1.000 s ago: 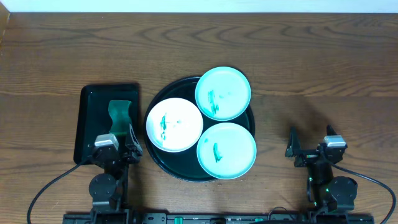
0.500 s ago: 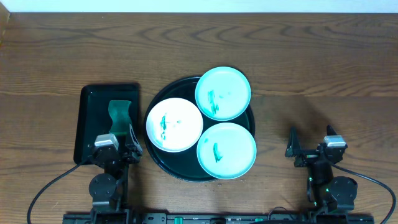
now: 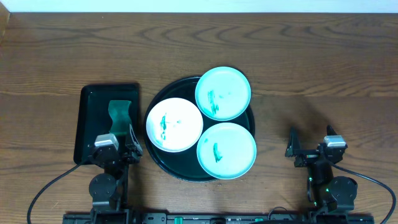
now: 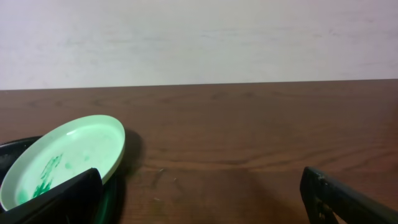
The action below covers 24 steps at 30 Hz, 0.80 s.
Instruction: Clean dirty plates on tray and stack at the side
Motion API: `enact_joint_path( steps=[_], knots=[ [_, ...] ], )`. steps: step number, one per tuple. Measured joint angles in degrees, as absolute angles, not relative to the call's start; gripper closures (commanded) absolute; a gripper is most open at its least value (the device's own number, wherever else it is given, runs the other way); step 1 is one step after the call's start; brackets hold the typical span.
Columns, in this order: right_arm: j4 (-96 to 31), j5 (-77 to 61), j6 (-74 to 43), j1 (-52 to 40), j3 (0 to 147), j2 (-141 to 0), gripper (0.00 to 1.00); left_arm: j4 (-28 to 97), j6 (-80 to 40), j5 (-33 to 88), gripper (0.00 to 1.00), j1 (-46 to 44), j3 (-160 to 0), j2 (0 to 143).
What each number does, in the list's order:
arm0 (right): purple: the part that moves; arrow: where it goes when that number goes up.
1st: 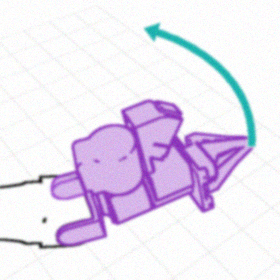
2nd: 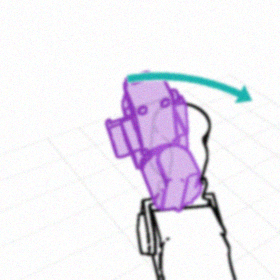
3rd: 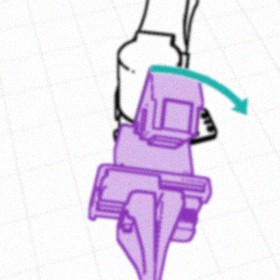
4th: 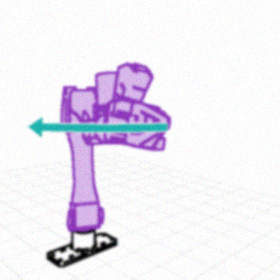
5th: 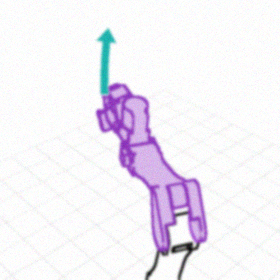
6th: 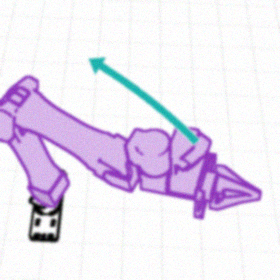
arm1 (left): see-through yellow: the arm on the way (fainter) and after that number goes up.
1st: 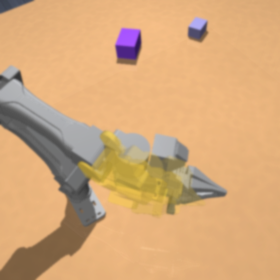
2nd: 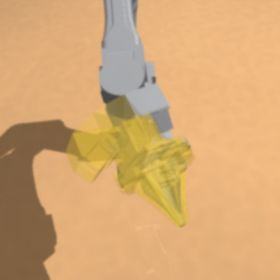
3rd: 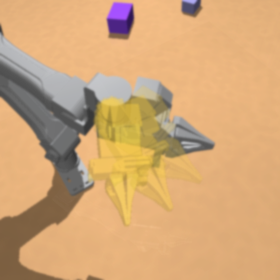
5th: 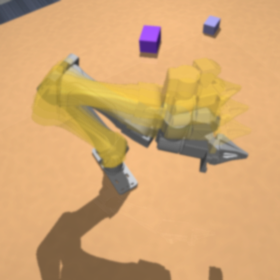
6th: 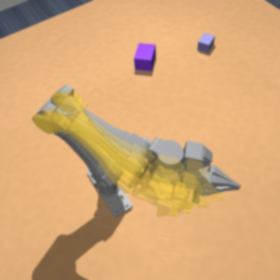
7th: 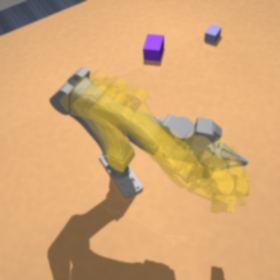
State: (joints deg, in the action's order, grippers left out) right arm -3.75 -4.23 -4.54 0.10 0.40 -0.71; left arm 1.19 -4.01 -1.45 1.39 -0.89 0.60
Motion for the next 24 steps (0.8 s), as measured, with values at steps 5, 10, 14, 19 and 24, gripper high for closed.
enact_joint_path(
  steps=[5, 10, 14, 19, 24],
  knots=[
    [-3.6, -4.23, -4.54, 0.1, 0.4, -0.71, 0.01, 1.06, -4.01, -1.45, 0.28, 1.39, -0.89, 0.6],
    [-3.22, -4.23, -4.54, 0.1, 0.4, -0.71, 0.01, 1.06, -4.01, -1.45, 0.28, 1.39, -0.89, 0.6],
    [-1.8, -4.23, -4.54, 0.1, 0.4, -0.71, 0.01, 1.06, -4.01, -1.45, 0.28, 1.39, -0.89, 0.6],
    [1.52, -4.27, -4.54, 0.1, 0.4, -0.73, 0.01, 1.06, -4.01, -1.45, 0.28, 1.39, -0.89, 0.6],
    [4.6, -5.21, -4.54, 0.1, 0.4, -0.71, 0.01, 1.5, -4.01, -1.48, 0.27, 1.39, -1.26, 0.6]
  ],
)
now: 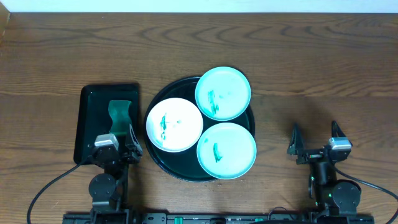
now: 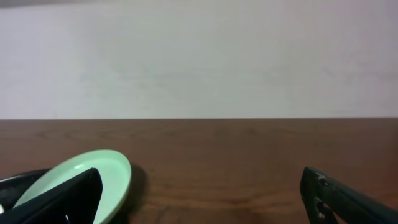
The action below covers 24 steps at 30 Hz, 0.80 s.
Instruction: Clean dirty plates on tray and stack at the side
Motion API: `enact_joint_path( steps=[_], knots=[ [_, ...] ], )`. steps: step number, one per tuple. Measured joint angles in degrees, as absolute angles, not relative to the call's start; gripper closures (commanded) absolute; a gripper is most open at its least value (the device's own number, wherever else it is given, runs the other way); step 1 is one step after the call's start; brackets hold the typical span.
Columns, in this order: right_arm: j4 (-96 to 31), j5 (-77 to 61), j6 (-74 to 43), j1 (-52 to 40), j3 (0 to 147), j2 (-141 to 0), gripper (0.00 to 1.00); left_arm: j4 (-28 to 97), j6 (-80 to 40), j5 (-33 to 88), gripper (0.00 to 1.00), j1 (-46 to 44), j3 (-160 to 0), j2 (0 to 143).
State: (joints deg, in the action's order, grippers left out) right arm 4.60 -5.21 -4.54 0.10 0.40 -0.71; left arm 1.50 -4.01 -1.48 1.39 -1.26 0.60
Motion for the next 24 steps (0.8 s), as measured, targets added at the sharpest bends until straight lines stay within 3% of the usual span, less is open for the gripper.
enact_joint_path(
  steps=[24],
  knots=[
    [3.64, -12.78, -4.27, 0.1, 2.07, -0.73, 0.01, 13.52, -3.01, -1.72, 0.27, 1.39, -9.74, 1.61]
  ],
)
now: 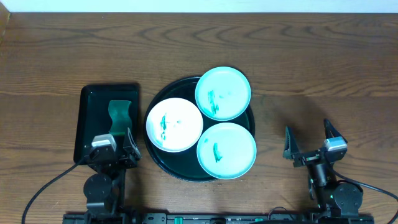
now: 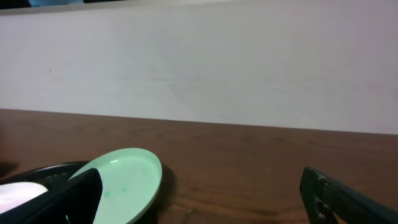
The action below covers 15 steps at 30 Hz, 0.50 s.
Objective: Clean dirty plates on tray and stack at the side
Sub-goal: 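Move right gripper to the white plate rim and grasp it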
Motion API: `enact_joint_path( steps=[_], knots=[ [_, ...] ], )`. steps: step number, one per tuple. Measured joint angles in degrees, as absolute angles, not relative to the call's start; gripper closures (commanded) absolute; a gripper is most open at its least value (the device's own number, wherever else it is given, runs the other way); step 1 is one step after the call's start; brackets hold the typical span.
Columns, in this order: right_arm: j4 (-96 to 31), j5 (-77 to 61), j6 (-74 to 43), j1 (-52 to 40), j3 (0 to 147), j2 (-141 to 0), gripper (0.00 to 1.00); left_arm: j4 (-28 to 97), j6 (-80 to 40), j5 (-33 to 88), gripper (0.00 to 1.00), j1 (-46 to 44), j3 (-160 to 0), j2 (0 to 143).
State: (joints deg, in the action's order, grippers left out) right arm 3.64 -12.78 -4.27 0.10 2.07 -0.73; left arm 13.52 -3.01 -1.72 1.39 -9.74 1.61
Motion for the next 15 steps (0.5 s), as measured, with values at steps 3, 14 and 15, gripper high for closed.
enact_joint_path(
  steps=[3, 14, 15],
  knots=[
    [3.55, -13.74, -4.25, 0.1, 2.44, -1.26, 0.01, 13.72, -2.92, -1.72, 0.27, 1.39, -11.9, 3.73],
    [-4.1, -16.73, -4.03, 0.1, 16.71, -20.12, 0.01, 21.19, -2.7, -1.69, 0.27, 1.39, -29.17, 24.49],
    [-5.48, -17.02, -3.99, 0.1, 18.96, -22.74, 0.01, 22.41, -2.7, -1.69, 0.27, 1.39, -31.18, 26.83]
  ],
)
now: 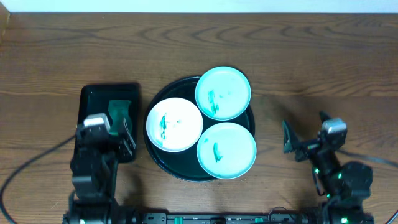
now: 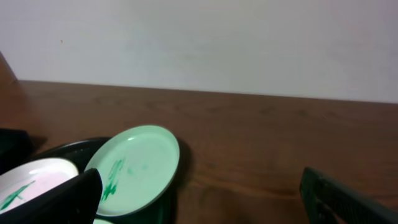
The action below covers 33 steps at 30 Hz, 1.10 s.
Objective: Clean dirty plates on tray and stack at the side
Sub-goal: 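Move right gripper to the white plate rim and grasp it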
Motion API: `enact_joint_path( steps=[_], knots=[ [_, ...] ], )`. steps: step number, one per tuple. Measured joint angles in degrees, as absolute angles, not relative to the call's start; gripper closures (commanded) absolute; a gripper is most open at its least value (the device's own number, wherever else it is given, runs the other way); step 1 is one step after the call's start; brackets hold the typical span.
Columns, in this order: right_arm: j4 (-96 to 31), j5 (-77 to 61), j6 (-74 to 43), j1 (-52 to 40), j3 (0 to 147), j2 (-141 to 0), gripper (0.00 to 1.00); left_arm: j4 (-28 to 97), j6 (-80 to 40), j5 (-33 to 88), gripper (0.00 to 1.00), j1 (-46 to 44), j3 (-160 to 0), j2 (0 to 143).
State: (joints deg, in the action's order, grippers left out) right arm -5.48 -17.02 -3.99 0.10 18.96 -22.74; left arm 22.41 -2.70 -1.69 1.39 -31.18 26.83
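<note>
A round black tray (image 1: 186,171) in the middle of the table holds three plates smeared with green. They are a white plate (image 1: 174,124) at its left, a mint plate (image 1: 222,93) at the far side and a second mint plate (image 1: 226,150) at the near right. My right gripper (image 1: 305,134) stands open to the right of the tray with nothing between its fingers (image 2: 59,200). In the right wrist view the far mint plate (image 2: 134,168) and the white plate (image 2: 31,183) show. My left gripper (image 1: 124,134) is over the near end of a black rectangular tray (image 1: 87,99); its jaws are not clear.
A green sponge (image 1: 118,112) lies in the rectangular tray, just beyond the left gripper. Bare wooden table (image 1: 311,62) stretches right of the round tray and along the far side. A pale wall (image 2: 199,43) stands behind the table.
My left arm has moved forward and now covers the near part of the rectangular tray. My right gripper has turned left towards the plates, so its view now takes in the white plate.
Both arms stood near the front edge, the right gripper open and looking low over the table. The right wrist view then lifted towards the wall, then swung left. Now both arms are further out; the plates and sponge have not moved.
</note>
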Motion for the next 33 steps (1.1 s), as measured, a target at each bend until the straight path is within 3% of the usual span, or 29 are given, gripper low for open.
enact_joint_path(
  steps=[15, 23, 27, 33],
  knots=[
    [-39.4, -21.45, -2.96, 0.1, 57.19, -63.07, 0.01, 52.97, -2.68, -1.61, 0.27, 1.39, -66.28, 60.2],
    [-41.43, -23.14, -3.68, 0.1, 61.95, -73.17, 0.01, 56.42, -2.52, 1.26, 0.27, 1.39, -71.99, 73.25],
    [-39.11, -27.2, -4.97, -0.19, 61.98, -76.01, 0.17, 56.05, -2.52, 1.61, 0.27, 1.39, -71.99, 77.56],
    [-34.63, -28.88, -10.15, -6.59, 62.33, -81.41, 0.27, 55.9, -2.52, 3.4, 0.27, 1.37, -71.99, 81.43]
  ],
)
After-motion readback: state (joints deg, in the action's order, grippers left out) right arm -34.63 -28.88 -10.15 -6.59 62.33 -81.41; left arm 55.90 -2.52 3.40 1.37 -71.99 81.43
